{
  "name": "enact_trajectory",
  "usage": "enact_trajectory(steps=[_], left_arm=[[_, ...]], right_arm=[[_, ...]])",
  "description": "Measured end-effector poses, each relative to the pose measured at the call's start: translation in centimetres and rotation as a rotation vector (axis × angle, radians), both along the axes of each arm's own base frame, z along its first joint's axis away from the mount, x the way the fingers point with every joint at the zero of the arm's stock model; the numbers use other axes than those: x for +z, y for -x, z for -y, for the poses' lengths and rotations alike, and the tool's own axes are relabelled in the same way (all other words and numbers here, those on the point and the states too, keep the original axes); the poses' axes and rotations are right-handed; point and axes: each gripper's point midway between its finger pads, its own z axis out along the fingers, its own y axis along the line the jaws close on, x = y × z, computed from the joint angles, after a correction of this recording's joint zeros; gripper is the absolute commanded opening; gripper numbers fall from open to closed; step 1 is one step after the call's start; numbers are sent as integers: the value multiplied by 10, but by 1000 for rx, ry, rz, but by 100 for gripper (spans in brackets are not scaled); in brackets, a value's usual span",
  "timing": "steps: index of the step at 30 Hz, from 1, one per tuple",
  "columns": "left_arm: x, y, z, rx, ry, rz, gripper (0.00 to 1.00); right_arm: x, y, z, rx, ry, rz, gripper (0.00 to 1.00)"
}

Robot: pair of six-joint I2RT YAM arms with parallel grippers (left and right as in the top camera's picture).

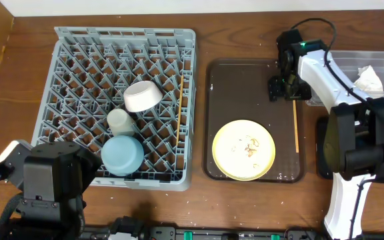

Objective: Sort waste into correct bins and load items into the dishwasher
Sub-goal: 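Carry the chopsticks left and lower them into the rack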

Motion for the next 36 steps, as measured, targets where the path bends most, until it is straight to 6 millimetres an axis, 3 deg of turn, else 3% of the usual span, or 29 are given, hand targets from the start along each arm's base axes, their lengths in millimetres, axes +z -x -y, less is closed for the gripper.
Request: enact_trajectory(steps=[9,11,13,14,18,23,25,27,32,36], left_arm=[[0,0,0,0,0,0,98],[0,0,0,0,0,0,98],[0,0,0,0,0,0,98],[0,0,0,0,0,0,98],[0,0,0,0,0,0,98],[0,0,0,0,0,0,98],[0,0,0,0,0,0,98],[0,0,0,0,0,0,98],[0,0,0,0,0,0,98],[0,0,0,0,0,0,98]], right_arm=[[-24,15,2,1,-16,-40,66],[-24,15,2,3,-19,-30,49],[-25,14,1,6,-22,-15,22],[-25,14,1,10,-23,-8,3],[-24,18,0,2,-43,-13,1],[-18,26,-16,-4,-139,-62,1],[-7,24,-26,-9,-194,-72,1],[18,6,-43,-18,-280,-27,1],[108,-45,-95,0,-539,181,1],[156,-54,-147,59,-670,294,1]])
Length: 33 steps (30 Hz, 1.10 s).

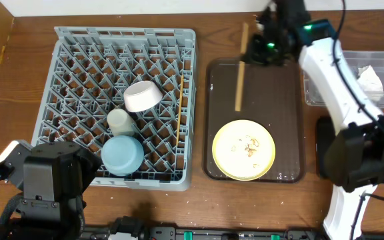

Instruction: Sort waste into correct bins and load items into the dishwasher

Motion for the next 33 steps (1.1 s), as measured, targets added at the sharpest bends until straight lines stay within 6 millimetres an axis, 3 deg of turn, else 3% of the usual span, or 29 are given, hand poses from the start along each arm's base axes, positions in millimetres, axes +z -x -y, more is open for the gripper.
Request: enact_trajectory(steps=[2,3,8,9,12,14,15,25,29,33], left_arm=[[0,0,0,0,0,0,98],[0,0,0,0,0,0,98],[0,0,0,0,0,0,98],[0,0,0,0,0,0,98],[0,0,0,0,0,0,98],[0,0,0,0,0,0,98],[0,0,0,0,0,0,98],[0,0,0,0,0,0,98],[0,0,0,0,0,0,98],[0,0,0,0,0,0,98]], right_arm=[[9,4,-30,26,-38,30,1],[12,12,-55,51,-59,40,1],[9,44,-137,95,-89,52,7],[4,53,-149,98,-80,41,10],[-18,70,-171,78,-29,7,34],[-29,74,-173,58,13,0,46],[-33,74,-170,43,33,1,47],[-42,62,-136,-35,142,-1,42],[-18,52,-120,-32,109,36,42],[15,51,-125,23,13,87,34]])
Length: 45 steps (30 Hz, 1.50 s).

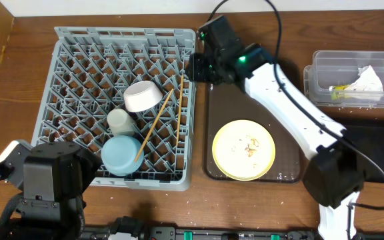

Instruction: Sort waste into correct bins and load items into the dishwasher

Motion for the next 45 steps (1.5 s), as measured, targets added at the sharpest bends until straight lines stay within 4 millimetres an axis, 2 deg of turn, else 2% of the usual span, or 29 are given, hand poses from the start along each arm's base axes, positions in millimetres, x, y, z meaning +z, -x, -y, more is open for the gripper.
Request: enact_trajectory(steps=[3,6,8,10,12,15,18,21,26,32,35,39,41,45], left_arm=[[0,0,0,0,0,0,98],[0,0,0,0,0,0,98],[0,0,0,0,0,0,98],[0,0,0,0,0,0,98],[0,0,0,0,0,0,98],[0,0,0,0,0,0,98],[0,0,0,0,0,0,98],[0,0,0,0,0,0,98],[0,0,0,0,0,0,98],[0,0,0,0,0,0,98],[0,0,0,0,0,0,98],[0,0,0,0,0,0,98],[0,0,0,0,0,0,98],[0,0,0,0,0,0,98]], right_arm=[[12,15,-17,73,-49,4,33],[12,38,-42,128,-55,3,39],[11,57,-60,142,-46,-4,40],[6,72,-74,140,-34,-18,40],[-6,93,-92,139,-16,-49,40],[-27,106,-103,110,12,-104,40],[-48,108,-101,49,50,-158,41],[-59,104,-97,-6,77,-178,43],[-63,100,-93,-79,94,-173,46],[-65,108,-105,-133,68,-196,44],[-79,109,-110,-151,73,-215,44],[-107,113,-113,-165,113,-247,44],[-113,115,-115,-167,117,-253,40],[-121,115,-118,-177,115,-260,18]])
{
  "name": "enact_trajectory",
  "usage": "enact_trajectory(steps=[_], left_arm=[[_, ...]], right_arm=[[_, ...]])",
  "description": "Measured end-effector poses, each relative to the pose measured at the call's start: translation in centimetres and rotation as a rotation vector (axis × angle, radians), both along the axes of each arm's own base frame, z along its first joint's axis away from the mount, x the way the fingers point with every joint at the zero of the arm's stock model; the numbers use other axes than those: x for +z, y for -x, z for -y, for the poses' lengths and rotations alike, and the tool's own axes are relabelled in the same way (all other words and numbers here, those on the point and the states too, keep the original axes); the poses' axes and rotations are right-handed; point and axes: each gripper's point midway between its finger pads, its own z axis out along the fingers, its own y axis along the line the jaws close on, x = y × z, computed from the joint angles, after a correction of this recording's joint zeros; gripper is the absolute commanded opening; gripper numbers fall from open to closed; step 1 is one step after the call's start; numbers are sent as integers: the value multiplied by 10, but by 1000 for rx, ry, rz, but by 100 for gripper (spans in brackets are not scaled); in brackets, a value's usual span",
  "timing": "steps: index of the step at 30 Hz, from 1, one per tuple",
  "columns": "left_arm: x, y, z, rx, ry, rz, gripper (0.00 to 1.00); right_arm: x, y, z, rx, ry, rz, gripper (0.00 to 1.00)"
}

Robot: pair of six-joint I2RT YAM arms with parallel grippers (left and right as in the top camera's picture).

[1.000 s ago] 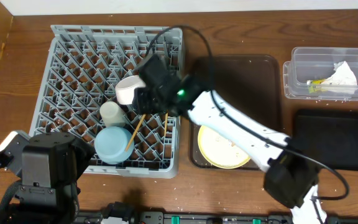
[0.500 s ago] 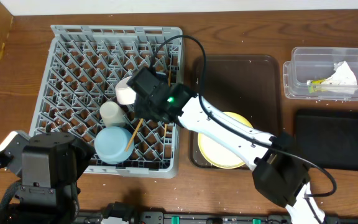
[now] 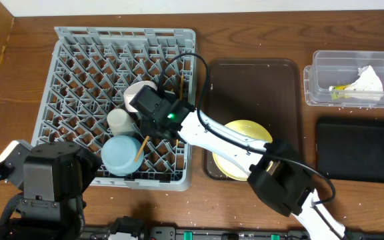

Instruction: Sort waste into correct bins and load items into the dishwasher

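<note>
My right gripper (image 3: 151, 112) hangs low over the middle of the grey dish rack (image 3: 79, 60), right beside the white bowl (image 3: 134, 95). Its fingers are hidden under the wrist. The lower end of a wooden chopstick (image 3: 142, 144) pokes out below it, next to the blue cup (image 3: 121, 155). A second chopstick (image 3: 181, 83) lies along the rack's right side. A small white cup (image 3: 117, 120) stands between bowl and blue cup. The yellow plate (image 3: 242, 128) with crumbs lies on the brown tray (image 3: 252, 77), partly under my right arm. My left gripper is out of view.
A clear bin (image 3: 325, 83) holding paper waste stands at the right back. In front of it lies a black bin (image 3: 362, 150). The left arm's base (image 3: 45, 180) sits folded at the front left corner of the rack.
My right gripper was over the rack's upper right rim and is now lower, over the rack's middle by the white bowl. The slanted chopstick's lower end stays where it was; its upper part is now covered.
My right gripper was at a chopstick on the tray's right side. Then it held that chopstick up over the tray's back left. Later the chopstick lay slanted across the rack by the bowl, gripper over the rim. Now the gripper is over that chopstick.
</note>
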Motion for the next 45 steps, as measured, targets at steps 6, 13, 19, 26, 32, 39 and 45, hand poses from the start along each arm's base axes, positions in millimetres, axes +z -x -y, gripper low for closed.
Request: enact_trajectory(steps=[6,13,19,26,32,39,45], left_arm=[[0,0,0,0,0,0,98],[0,0,0,0,0,0,98],[0,0,0,0,0,0,98],[0,0,0,0,0,0,98],[0,0,0,0,0,0,98],[0,0,0,0,0,0,98],[0,0,0,0,0,0,98]], right_arm=[[4,-1,-4,6,-14,11,4],[6,-2,-3,24,-17,11,3],[8,-6,3,43,-5,20,6],[9,-16,14,54,13,36,11],[18,-17,13,63,-5,49,18],[50,-18,9,79,-81,65,20],[50,-15,9,96,-80,60,21]])
